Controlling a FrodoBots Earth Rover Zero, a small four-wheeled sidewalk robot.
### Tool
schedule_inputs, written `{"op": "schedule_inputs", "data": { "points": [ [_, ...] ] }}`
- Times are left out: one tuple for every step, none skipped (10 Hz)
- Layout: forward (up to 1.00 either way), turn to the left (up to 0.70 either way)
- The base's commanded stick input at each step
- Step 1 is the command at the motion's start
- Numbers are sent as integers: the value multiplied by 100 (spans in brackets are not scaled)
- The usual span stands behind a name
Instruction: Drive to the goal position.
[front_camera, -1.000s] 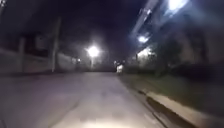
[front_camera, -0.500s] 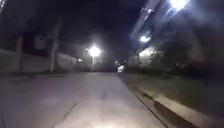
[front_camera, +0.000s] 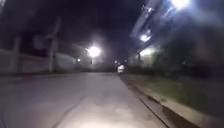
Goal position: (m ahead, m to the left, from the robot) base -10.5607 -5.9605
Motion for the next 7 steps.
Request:
{"op": "schedule_inputs", "data": {
  "points": [
    [70,-10],
    [70,-28],
    [70,-35],
    [70,-35],
    [70,-35],
    [70,-9],
    [70,0]
  ]
}}
